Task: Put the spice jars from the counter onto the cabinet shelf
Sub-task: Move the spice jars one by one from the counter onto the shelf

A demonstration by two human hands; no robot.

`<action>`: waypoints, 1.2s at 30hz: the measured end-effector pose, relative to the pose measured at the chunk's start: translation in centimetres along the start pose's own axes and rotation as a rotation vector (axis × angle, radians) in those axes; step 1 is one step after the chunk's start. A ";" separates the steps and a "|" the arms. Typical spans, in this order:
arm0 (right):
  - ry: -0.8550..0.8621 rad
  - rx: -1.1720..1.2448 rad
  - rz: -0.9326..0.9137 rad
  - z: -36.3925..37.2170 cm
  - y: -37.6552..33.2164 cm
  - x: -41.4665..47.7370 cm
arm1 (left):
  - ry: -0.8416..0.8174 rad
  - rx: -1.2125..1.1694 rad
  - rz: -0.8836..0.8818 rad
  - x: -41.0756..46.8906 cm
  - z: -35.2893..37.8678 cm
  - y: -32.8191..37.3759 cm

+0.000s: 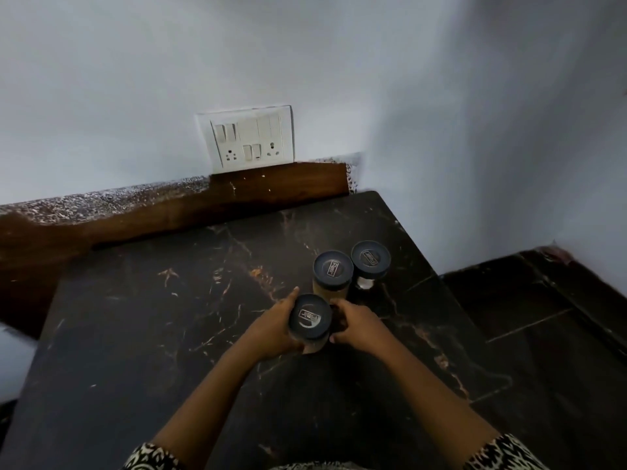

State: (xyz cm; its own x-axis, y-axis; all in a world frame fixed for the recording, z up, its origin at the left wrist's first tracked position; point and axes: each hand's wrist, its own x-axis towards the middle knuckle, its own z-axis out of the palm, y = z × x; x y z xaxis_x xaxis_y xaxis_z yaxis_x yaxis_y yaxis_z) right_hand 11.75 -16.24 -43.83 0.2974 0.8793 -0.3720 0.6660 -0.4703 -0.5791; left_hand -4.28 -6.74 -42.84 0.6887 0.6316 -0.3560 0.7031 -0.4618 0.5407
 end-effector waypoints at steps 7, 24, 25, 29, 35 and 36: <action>-0.028 0.032 -0.004 1.1 0.0 0.7 | 0.098 -0.103 0.010 0.5 2.2 -0.2; 0.184 0.352 -0.335 -13.9 -5.9 -6.5 | 0.399 -0.292 0.365 -4.0 -10.4 8.3; 0.223 0.376 -0.363 -14.9 -6.4 -6.9 | 0.436 -0.317 0.396 -4.3 -11.4 9.2; 0.370 0.447 -0.504 -18.5 -8.6 -8.6 | 0.543 -0.435 0.505 -5.5 -15.5 13.0; 0.485 0.518 -0.647 -22.6 -11.8 -10.7 | 0.680 -0.506 0.584 -7.0 -20.0 18.1; 0.480 0.528 -0.665 -23.0 -12.2 -11.0 | 0.691 -0.525 0.595 -7.2 -20.4 18.7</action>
State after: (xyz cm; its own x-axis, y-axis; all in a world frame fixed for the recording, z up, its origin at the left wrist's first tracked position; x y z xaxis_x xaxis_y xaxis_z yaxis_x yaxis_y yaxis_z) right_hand 16.04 -18.42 -16.01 0.2966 0.8596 0.4160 0.4416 0.2628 -0.8579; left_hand 0.25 -7.22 -14.60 0.5304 0.6861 0.4980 0.0058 -0.5904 0.8071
